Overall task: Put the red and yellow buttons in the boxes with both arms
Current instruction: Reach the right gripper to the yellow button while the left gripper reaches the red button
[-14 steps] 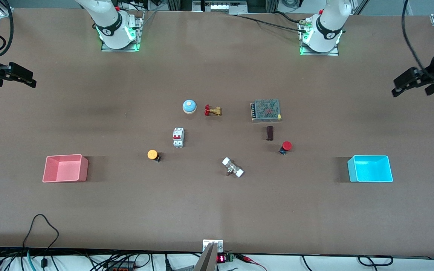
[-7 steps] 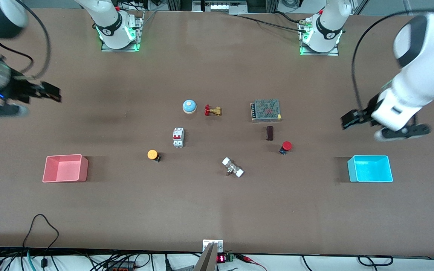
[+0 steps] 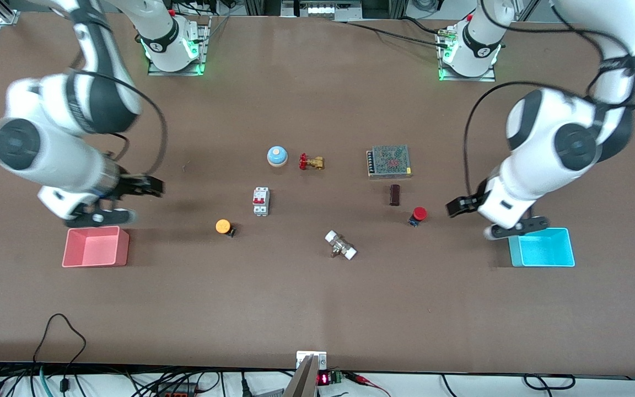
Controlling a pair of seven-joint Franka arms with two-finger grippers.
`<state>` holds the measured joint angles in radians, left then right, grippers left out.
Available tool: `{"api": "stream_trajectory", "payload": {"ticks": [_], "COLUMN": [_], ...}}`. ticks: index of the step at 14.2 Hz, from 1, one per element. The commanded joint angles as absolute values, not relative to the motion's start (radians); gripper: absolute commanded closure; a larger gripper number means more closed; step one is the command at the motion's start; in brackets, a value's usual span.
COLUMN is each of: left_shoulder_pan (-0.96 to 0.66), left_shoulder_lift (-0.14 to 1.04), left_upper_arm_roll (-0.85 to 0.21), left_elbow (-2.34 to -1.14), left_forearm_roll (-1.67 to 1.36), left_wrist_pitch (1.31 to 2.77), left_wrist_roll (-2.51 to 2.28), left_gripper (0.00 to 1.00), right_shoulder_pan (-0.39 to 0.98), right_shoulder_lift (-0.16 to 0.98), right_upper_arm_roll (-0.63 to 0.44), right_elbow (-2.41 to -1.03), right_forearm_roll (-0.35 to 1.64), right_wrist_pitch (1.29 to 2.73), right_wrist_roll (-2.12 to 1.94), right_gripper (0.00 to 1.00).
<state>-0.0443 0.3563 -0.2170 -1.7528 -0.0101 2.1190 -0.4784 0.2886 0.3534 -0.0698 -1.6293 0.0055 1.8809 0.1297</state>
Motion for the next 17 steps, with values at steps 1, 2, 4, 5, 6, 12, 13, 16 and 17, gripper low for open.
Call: {"api": "stream_trajectory", "payload": {"ticks": [1,2,4,5,6,12,13,16,17], "left_shoulder_pan": [-0.084,-0.093,-0.113,-0.117,-0.127,-0.155,-0.156,-0.156,-0.156], "left_shoulder_lift": [0.386,0.403,0.428,0.443,0.455,0.494,0.500,0.512,0.512], "left_upper_arm_roll": [-0.215,-0.215,-0.213,-0.213,-0.213,-0.207,-0.207,-0.207,-0.209], "left_elbow": [-1.819,-1.838,-1.855,-1.856,-1.861,-1.916,-1.916,-1.916,-1.914], "left_forearm_roll": [0.001,0.005,0.012,0.014,0.015,0.072,0.092,0.121,0.121], "left_wrist_pitch": [2.239,2.279,2.312,2.319,2.342,2.410,2.410,2.416,2.416], "left_wrist_roll": [-0.549,-0.569,-0.586,-0.592,-0.594,-0.632,-0.644,-0.670,-0.670], "left_gripper": [0.00,0.00,0.00,0.00,0.00,0.03,0.05,0.20,0.27], "right_shoulder_pan": [0.359,0.377,0.414,0.426,0.434,0.453,0.449,0.446,0.445], "right_shoulder_lift": [0.411,0.429,0.455,0.472,0.498,0.598,0.612,0.646,0.650], "right_upper_arm_roll": [-0.075,-0.077,-0.075,-0.077,-0.077,-0.077,-0.077,-0.077,-0.077], "right_elbow": [-1.618,-1.618,-1.617,-1.617,-1.617,-1.612,-1.612,-1.611,-1.608], "right_forearm_roll": [0.018,0.018,0.018,0.018,0.018,0.066,0.069,0.069,0.069], "right_wrist_pitch": [1.952,1.971,1.989,2.012,2.040,2.178,2.196,2.223,2.230], "right_wrist_roll": [0.213,0.234,0.288,0.291,0.293,0.307,0.307,0.307,0.307], "right_gripper": [0.00,0.00,0.00,0.00,0.00,0.00,0.00,0.00,0.00]}}
